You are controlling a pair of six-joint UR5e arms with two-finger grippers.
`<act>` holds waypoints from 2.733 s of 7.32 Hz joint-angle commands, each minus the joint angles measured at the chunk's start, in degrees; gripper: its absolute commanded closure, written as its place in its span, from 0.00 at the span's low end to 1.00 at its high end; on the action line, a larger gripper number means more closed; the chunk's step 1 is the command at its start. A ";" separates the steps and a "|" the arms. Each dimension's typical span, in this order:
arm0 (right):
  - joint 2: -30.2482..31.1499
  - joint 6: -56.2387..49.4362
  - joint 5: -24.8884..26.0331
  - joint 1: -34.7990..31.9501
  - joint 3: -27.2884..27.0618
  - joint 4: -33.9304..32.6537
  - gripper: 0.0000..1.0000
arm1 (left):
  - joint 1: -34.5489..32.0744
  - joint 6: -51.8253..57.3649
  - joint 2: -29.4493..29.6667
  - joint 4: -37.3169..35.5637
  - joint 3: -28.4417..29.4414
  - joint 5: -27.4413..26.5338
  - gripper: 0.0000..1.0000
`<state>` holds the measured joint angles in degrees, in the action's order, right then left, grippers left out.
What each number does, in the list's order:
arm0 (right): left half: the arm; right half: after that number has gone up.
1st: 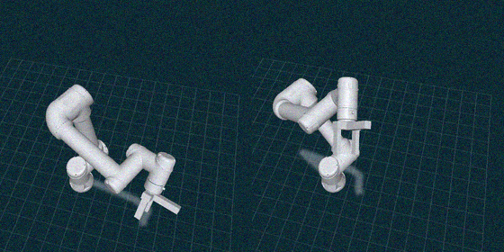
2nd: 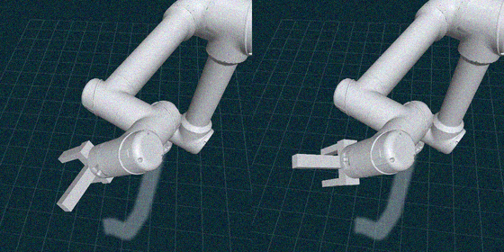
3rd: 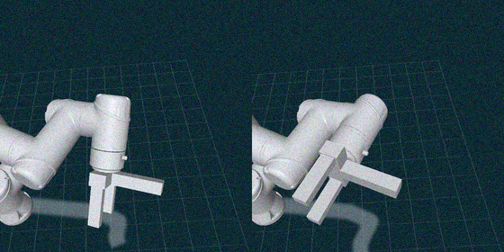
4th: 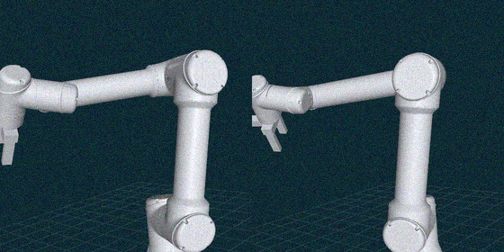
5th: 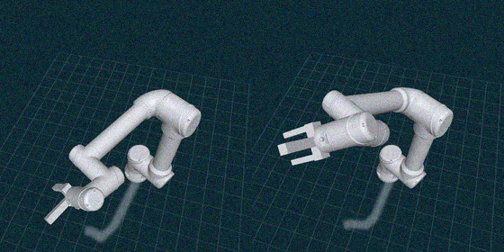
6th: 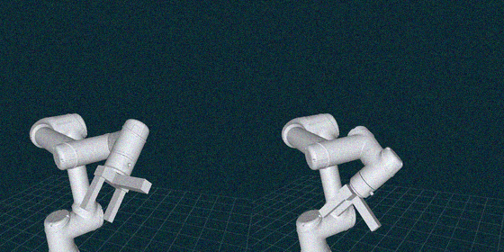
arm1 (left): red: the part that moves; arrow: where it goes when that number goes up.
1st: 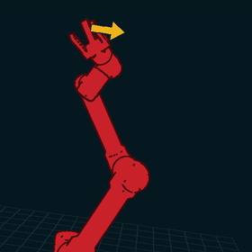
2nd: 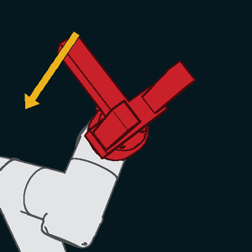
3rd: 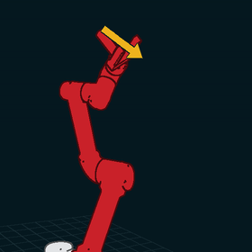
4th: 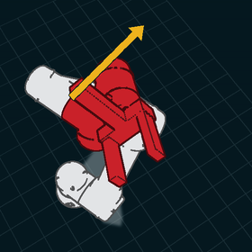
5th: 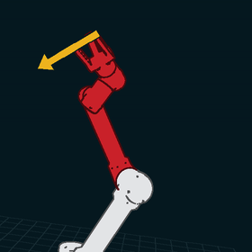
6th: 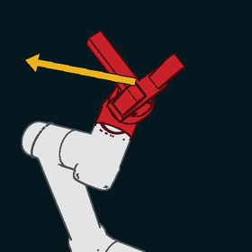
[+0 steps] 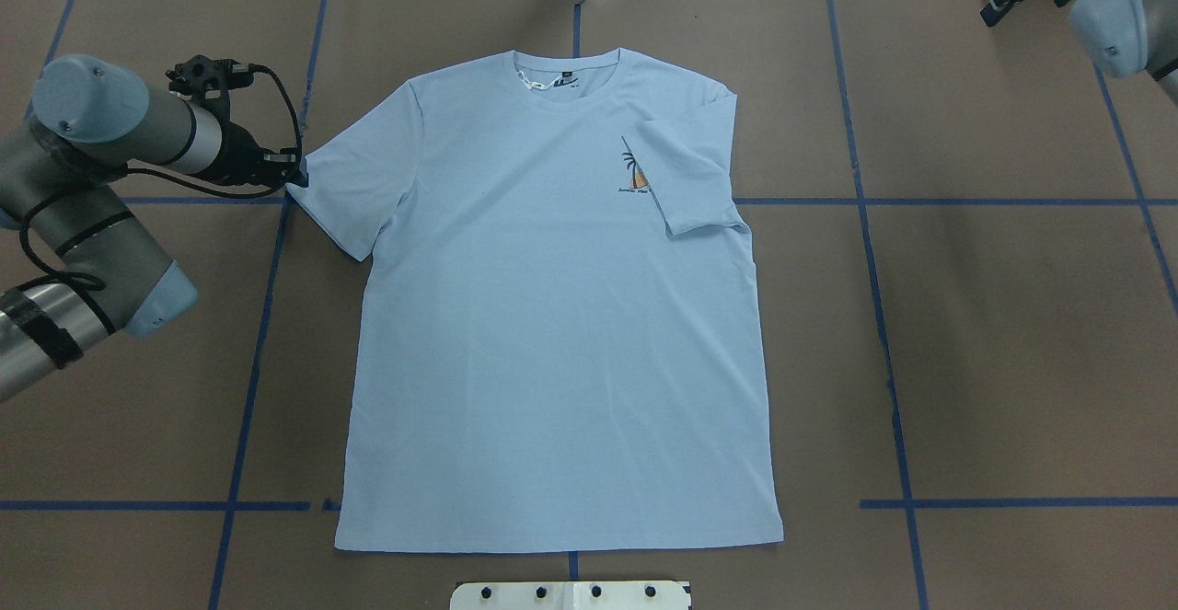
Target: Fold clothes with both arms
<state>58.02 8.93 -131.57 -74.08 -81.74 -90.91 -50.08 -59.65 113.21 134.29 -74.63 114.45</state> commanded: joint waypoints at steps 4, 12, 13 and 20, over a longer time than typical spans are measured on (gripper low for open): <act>-0.10 0.39 0.08 0.08 0.00 0.03 0.00 | 0.15 0.24 0.00 -0.43 0.53 -1.86 0.54; -0.10 0.47 0.08 0.08 -0.09 0.03 0.00 | 0.59 -0.46 5.76 -8.98 -1.73 -4.14 1.00; -0.10 0.47 0.08 0.08 -0.09 0.03 0.00 | 2.16 -0.55 6.84 -15.92 -5.66 -4.23 1.00; -0.02 0.56 0.08 0.08 -0.52 0.03 0.00 | 8.42 -8.55 22.84 -27.15 4.03 -6.61 1.00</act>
<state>57.93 9.46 -131.52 -74.00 -81.91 -90.81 -41.78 -68.02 134.14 107.08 -73.69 108.07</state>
